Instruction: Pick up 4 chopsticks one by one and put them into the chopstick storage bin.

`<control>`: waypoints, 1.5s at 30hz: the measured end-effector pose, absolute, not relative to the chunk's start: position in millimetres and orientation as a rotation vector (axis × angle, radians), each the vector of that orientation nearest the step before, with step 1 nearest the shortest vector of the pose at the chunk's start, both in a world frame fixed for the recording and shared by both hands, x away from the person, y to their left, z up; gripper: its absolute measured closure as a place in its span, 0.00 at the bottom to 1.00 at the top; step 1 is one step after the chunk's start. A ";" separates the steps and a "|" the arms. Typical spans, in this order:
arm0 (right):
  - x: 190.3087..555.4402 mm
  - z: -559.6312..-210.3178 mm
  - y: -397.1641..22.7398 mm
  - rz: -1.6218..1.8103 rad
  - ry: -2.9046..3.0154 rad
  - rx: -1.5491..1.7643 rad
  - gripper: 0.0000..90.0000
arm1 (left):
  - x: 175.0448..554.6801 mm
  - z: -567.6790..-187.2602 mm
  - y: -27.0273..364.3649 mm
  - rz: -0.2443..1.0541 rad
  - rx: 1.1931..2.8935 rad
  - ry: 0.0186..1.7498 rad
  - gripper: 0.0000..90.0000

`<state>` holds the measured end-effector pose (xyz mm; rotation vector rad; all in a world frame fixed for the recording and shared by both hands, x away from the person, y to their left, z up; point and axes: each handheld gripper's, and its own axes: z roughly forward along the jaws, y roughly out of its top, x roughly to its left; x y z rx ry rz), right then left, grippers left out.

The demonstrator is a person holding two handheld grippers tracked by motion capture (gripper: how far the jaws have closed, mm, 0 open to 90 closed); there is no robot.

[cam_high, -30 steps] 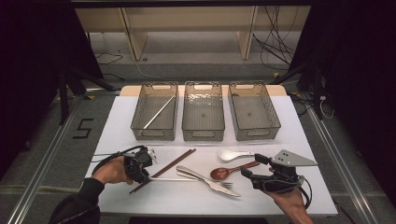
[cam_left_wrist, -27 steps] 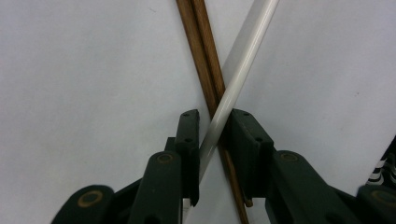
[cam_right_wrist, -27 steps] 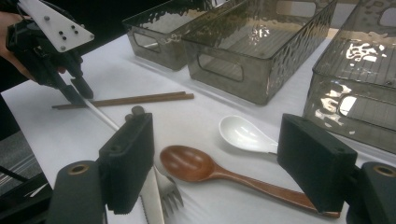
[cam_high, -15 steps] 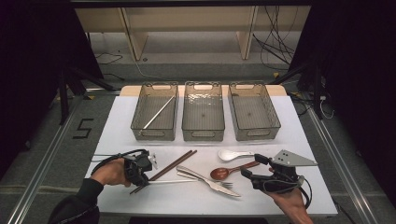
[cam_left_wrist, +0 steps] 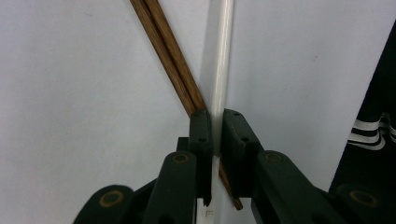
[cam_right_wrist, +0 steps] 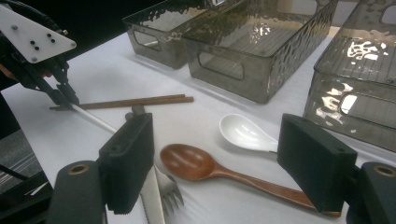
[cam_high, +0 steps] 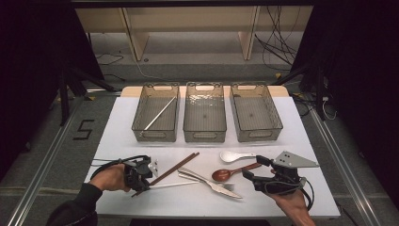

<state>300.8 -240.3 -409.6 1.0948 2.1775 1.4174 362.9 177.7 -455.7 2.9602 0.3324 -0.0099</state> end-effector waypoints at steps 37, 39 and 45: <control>301.1 -409.7 -240.9 1.417 2.178 1.100 0.31 | 360.6 -425.4 172.1 0.018 2.730 0.374 0.93; 301.2 -409.8 -241.0 1.417 2.178 1.100 0.31 | 364.8 -421.2 172.8 0.039 2.673 0.449 0.93; 301.0 -409.7 -241.4 1.419 2.175 1.103 0.31 | 381.4 -408.1 177.4 0.131 2.525 0.628 0.93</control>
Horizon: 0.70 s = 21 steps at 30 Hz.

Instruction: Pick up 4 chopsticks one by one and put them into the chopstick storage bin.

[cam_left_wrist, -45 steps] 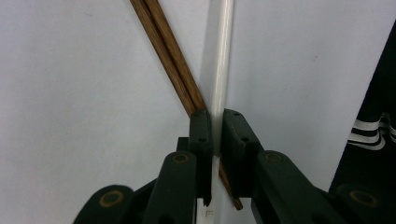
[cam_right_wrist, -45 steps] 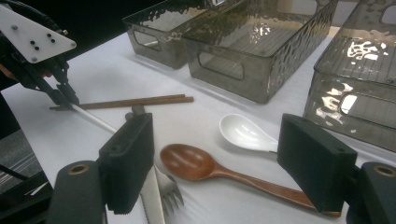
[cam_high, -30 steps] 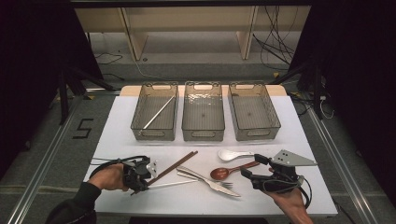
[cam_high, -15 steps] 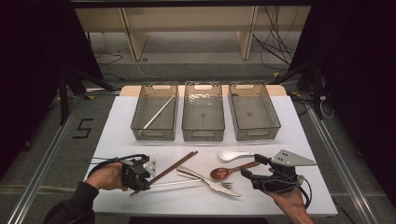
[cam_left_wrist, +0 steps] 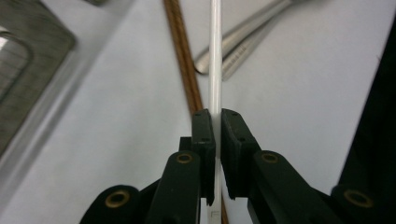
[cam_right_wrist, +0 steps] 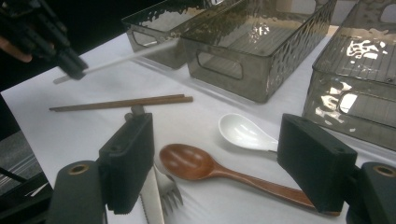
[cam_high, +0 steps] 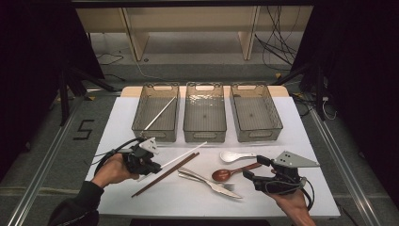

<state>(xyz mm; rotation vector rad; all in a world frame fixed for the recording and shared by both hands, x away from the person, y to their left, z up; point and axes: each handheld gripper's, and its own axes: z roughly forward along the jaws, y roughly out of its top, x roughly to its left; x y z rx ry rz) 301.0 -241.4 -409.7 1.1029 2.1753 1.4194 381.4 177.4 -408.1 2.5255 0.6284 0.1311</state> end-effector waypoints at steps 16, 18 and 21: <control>301.7 -410.7 -241.3 1.421 2.179 1.104 0.31 | 423.7 -388.2 197.9 0.234 2.348 0.861 0.93; 301.5 -410.6 -241.1 1.420 2.179 1.100 0.31 | 428.3 -385.5 199.4 0.248 2.325 0.880 0.93; 301.7 -410.7 -241.0 1.420 2.180 1.103 0.31 | 435.7 -379.6 202.5 0.273 2.297 0.904 0.93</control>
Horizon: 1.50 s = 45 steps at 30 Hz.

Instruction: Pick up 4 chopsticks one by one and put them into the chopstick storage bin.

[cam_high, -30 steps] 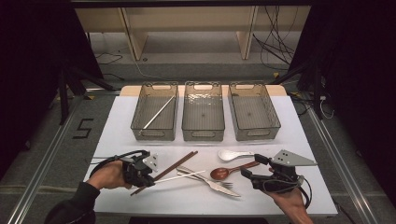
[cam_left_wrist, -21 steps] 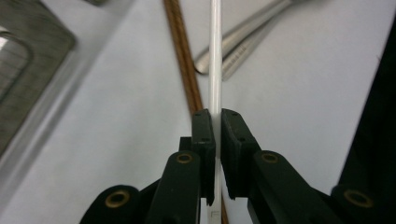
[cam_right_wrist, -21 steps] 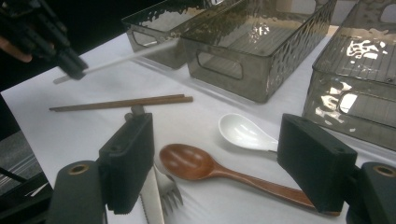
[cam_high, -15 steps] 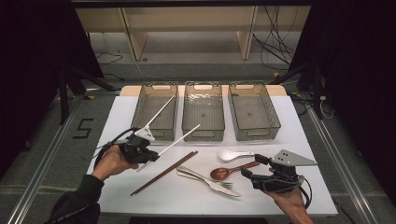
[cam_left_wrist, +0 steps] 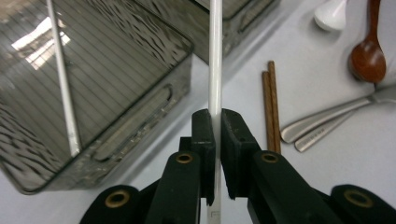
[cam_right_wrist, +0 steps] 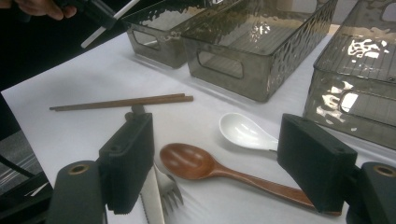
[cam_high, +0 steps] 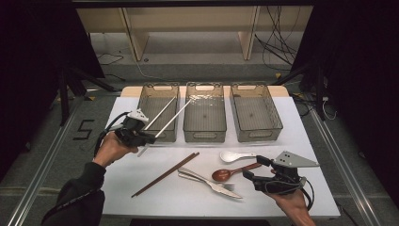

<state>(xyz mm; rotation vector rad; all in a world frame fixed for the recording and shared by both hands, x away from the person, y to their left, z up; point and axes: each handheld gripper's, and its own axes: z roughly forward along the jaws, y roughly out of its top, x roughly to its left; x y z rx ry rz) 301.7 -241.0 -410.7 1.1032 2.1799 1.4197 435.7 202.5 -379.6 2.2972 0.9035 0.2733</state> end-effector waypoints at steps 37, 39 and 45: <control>302.2 -411.5 -242.2 1.432 2.187 1.108 0.31 | 531.4 -377.4 217.1 0.412 2.183 1.148 0.93; 302.3 -411.6 -242.3 1.431 2.187 1.108 0.31 | 531.8 -379.9 217.8 0.414 2.173 1.157 0.93; 302.5 -412.2 -241.3 1.431 2.191 1.104 0.31 | 532.2 -385.2 218.3 0.418 2.169 1.175 0.93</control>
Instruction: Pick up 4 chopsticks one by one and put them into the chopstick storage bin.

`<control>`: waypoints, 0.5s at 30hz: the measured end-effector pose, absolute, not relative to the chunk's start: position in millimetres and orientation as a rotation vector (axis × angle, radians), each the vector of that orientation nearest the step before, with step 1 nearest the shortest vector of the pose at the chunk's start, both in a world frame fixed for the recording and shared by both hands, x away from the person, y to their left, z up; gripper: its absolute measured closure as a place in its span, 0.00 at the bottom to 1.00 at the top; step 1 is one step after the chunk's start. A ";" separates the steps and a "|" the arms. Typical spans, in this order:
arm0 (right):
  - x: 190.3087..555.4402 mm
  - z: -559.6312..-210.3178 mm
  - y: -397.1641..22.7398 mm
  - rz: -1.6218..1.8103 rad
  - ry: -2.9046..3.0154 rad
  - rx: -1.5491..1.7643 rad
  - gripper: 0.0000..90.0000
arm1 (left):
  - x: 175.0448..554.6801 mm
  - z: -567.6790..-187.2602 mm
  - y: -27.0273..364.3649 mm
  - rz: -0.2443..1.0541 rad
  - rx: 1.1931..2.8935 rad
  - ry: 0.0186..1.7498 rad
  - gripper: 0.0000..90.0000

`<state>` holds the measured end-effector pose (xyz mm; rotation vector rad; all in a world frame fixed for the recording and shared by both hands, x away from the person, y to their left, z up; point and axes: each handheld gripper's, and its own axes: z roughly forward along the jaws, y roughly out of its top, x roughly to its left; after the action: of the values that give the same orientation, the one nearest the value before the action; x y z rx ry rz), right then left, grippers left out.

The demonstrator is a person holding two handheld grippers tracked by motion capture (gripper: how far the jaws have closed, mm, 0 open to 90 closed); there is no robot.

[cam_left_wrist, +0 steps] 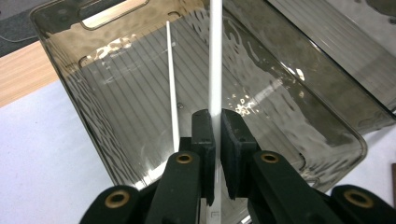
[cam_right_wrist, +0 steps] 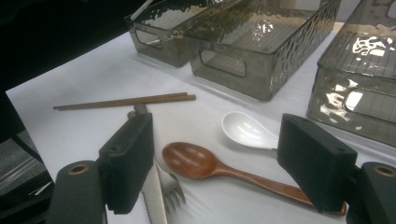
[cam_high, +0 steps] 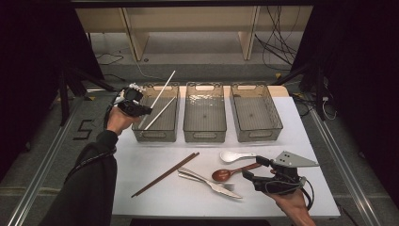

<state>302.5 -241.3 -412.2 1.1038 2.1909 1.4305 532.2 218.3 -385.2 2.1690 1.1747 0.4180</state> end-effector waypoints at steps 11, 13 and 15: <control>302.9 -412.7 -241.0 1.429 2.195 1.105 0.31 | 535.5 -393.8 217.7 0.441 2.183 1.195 0.93; 303.1 -412.8 -240.9 1.427 2.197 1.106 0.31 | 536.3 -395.4 217.7 0.431 2.175 1.207 0.93; 303.0 -412.7 -240.8 1.428 2.197 1.104 0.31 | 536.4 -397.0 217.0 0.431 2.178 1.213 0.93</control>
<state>303.0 -240.8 -412.7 1.1038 2.1969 1.4281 536.4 217.0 -397.0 2.1782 1.2125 0.4310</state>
